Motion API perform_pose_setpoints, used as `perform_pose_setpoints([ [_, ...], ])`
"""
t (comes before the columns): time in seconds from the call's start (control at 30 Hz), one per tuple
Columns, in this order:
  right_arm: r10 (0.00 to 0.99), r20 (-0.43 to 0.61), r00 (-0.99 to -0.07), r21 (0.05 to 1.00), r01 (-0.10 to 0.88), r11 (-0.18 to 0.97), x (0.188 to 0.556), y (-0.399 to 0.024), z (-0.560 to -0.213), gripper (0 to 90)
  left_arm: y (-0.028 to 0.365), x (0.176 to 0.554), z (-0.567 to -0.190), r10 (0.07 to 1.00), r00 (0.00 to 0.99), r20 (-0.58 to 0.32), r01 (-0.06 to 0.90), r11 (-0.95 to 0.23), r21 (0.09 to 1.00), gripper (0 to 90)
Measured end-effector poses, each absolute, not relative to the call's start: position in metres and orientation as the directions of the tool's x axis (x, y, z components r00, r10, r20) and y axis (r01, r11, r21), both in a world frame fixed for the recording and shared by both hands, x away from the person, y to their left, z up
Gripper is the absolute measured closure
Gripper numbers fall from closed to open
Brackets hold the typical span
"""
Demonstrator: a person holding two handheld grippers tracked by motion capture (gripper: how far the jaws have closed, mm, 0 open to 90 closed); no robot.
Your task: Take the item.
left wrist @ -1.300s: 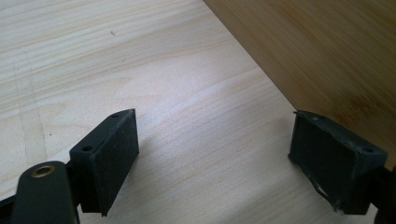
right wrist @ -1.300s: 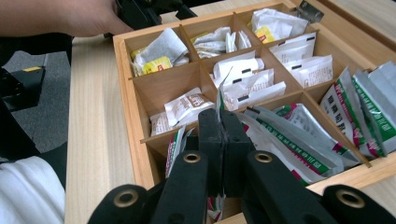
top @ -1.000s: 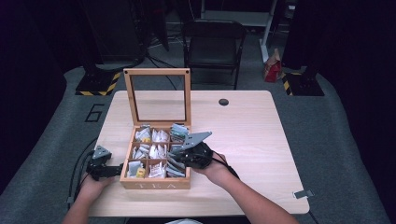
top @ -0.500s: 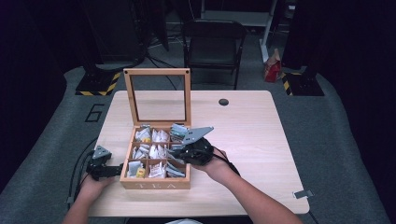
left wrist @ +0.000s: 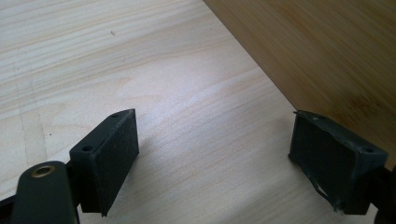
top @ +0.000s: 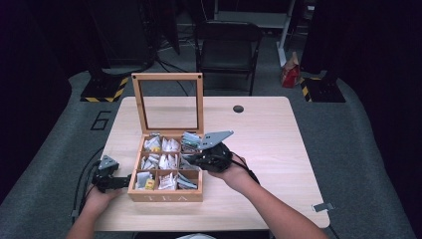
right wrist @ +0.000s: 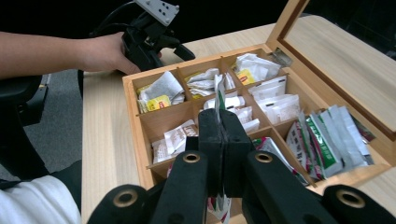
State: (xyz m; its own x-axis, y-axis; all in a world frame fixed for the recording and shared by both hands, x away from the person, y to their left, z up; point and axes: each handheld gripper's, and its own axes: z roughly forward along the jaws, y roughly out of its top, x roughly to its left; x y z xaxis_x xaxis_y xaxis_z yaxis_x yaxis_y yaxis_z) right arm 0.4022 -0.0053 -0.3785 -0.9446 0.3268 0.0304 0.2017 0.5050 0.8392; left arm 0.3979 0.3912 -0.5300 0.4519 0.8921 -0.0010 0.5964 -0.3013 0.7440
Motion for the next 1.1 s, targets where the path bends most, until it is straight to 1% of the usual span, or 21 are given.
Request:
perform_pose_setpoints([
  [0.1,0.339,0.039,-0.940,0.841,0.214,0.497,0.403,-0.009,-0.377,89.3,0.391,0.398,-0.530,0.892,0.452,-0.001,0.596,-0.302,0.744,15.2],
  [0.57,0.377,0.016,-0.926,0.849,0.212,0.485,0.411,-0.028,-0.372,89.3,0.391,0.398,-0.530,0.892,0.452,-0.001,0.596,-0.302,0.744,15.2],
  [0.7,0.405,0.024,-0.914,0.853,0.231,0.469,0.413,-0.036,-0.369,89.3,0.391,0.398,-0.530,0.892,0.452,-0.001,0.597,-0.301,0.744,15.2],
  [0.9,0.413,0.011,-0.910,0.851,0.225,0.474,0.415,-0.045,-0.368,89.4,0.391,0.398,-0.530,0.892,0.452,-0.001,0.596,-0.302,0.744,15.2],
  [1.1,0.441,0.007,-0.897,0.854,0.235,0.464,0.417,-0.056,-0.366,89.3,0.391,0.398,-0.530,0.892,0.452,0.000,0.596,-0.302,0.744,15.2],
])
